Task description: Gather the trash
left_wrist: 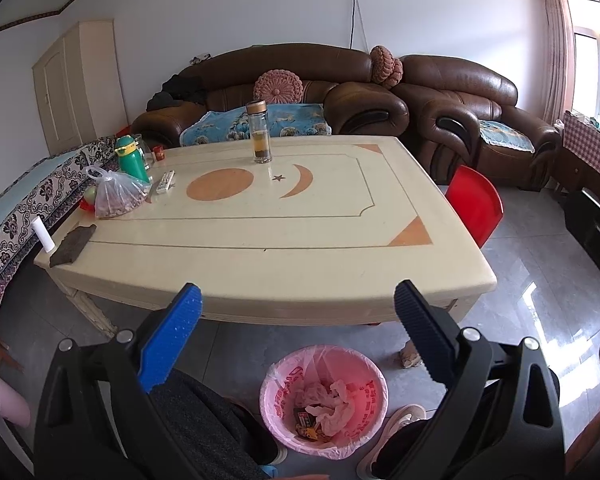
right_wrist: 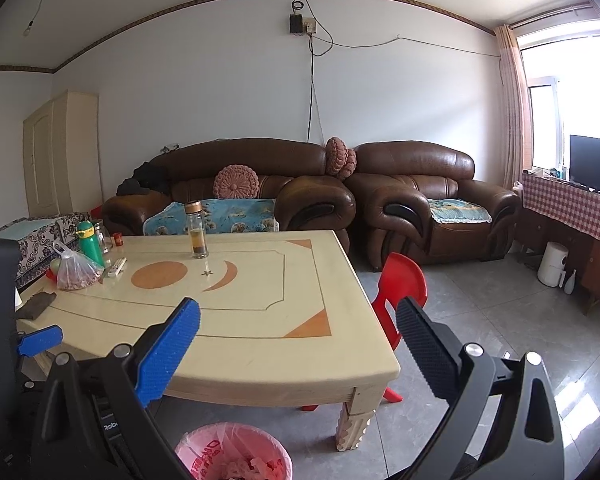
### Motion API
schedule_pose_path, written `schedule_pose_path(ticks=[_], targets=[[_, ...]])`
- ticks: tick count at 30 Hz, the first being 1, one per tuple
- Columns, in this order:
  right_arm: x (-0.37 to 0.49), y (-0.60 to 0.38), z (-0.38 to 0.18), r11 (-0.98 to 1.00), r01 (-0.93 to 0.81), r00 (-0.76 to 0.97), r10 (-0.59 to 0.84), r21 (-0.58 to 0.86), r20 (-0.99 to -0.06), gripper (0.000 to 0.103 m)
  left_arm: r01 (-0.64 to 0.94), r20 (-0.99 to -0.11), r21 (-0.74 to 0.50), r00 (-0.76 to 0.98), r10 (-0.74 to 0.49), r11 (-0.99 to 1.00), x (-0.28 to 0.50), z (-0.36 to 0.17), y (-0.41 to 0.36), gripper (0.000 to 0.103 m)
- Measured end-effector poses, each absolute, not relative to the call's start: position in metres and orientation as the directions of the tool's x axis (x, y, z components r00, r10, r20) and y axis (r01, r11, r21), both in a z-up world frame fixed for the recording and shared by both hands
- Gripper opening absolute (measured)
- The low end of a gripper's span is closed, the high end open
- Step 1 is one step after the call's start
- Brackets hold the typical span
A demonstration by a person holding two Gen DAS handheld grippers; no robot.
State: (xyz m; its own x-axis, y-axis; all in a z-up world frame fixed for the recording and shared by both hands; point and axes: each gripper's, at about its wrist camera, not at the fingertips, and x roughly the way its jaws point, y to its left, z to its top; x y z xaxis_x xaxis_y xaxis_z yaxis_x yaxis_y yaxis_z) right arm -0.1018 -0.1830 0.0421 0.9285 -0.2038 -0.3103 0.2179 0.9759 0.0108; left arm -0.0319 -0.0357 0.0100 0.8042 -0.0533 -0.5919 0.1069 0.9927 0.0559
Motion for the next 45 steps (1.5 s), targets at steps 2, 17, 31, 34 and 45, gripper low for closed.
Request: schedule_pose_path(ticks=[2, 17, 31, 34, 45], targets=[[-0.102, -0.183, 0.042, 0.976, 0.216, 0.929, -0.202, 0.011, -0.312, 0.096, 0.106, -0.594, 0.055, 0.803, -0.053, 0.993, -0.031, 0.009, -0.035, 0.094], [-0.098, -0.176, 0.032, 0.98, 0.199, 0.918, -0.187, -0.003, -0.35, 0.096, 0.098, -0.593, 0.052, 0.804, -0.049, 0.994, -0.032, 0.006, -0.034, 0.094], [-0.097, -0.177, 0.029, 0.98, 0.201, 0.917, -0.189, -0.005, -0.351, 0.096, 0.097, -0.592, 0.055, 0.804, -0.046, 0.994, -0.031, 0.005, -0.032, 0.094], [-0.097, -0.177, 0.029, 0.98, 0.201, 0.916, -0.189, -0.004, -0.353, 0.096, 0.096, -0.595, 0.055, 0.803, -0.045, 0.994, -0.031, 0.004, -0.031, 0.094], [-0.097, -0.176, 0.029, 0.98, 0.201, 0.916, -0.189, -0.004, -0.354, 0.096, 0.088, -0.597, 0.063, 0.802, -0.033, 0.994, -0.031, 0.001, -0.03, 0.094]])
